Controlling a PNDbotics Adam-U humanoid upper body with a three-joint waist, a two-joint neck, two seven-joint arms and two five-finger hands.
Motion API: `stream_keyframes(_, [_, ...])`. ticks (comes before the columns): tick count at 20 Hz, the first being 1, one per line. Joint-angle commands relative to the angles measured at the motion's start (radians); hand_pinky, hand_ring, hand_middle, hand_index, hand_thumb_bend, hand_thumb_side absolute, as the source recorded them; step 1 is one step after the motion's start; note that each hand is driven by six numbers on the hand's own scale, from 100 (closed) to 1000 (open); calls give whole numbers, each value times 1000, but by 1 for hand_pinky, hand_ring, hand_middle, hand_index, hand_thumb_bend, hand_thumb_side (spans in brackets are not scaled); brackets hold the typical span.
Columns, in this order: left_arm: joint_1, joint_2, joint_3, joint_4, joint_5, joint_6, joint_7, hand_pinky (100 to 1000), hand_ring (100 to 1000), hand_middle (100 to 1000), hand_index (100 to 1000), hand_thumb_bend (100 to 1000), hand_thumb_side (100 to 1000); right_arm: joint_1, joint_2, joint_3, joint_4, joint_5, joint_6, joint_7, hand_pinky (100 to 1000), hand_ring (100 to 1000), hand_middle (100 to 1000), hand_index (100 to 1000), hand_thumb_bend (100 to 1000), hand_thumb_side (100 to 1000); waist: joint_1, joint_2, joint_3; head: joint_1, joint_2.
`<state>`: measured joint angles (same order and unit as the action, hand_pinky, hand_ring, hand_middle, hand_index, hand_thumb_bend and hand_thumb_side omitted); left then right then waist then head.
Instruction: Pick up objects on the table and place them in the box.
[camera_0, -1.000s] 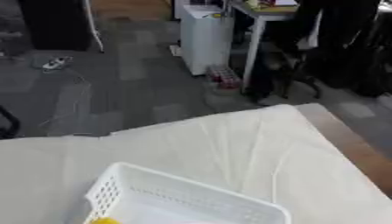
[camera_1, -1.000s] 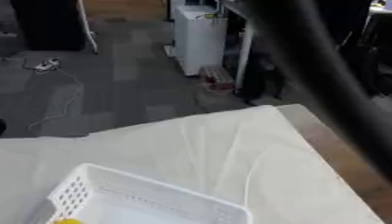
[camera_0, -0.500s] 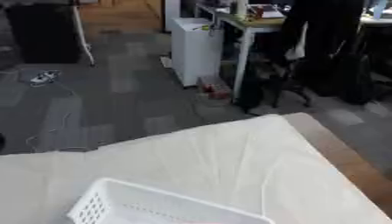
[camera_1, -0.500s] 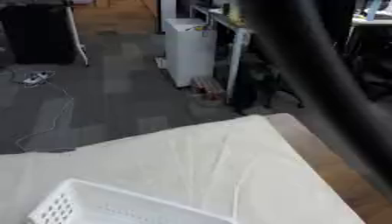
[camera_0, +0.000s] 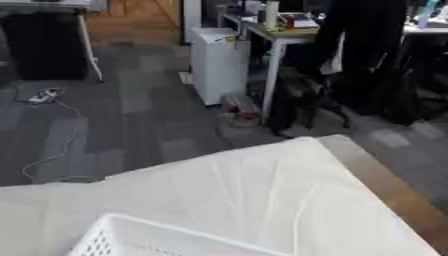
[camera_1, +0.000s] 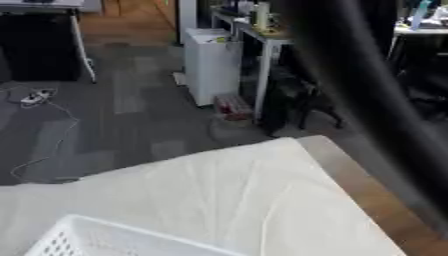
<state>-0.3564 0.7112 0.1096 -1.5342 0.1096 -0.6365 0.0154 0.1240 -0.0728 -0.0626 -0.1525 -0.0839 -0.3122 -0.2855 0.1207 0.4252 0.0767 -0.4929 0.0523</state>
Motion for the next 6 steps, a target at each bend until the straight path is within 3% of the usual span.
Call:
stream_keyframes(1, [-11,36,11,-6,-1,-7,2,490,698,766,864,100,778,16,-3,-4,3,4,3,-2,480,588,680,720,100,890,-2,-17,1,-11,-20])
stream_keyframes(6, [-6,25,20,-11,-3,-7,8,490,698,766,864,100,774,16,-3,-4,3,4,3,-2,480,588,680,720,100,890,-3,-17,2,-11,-25])
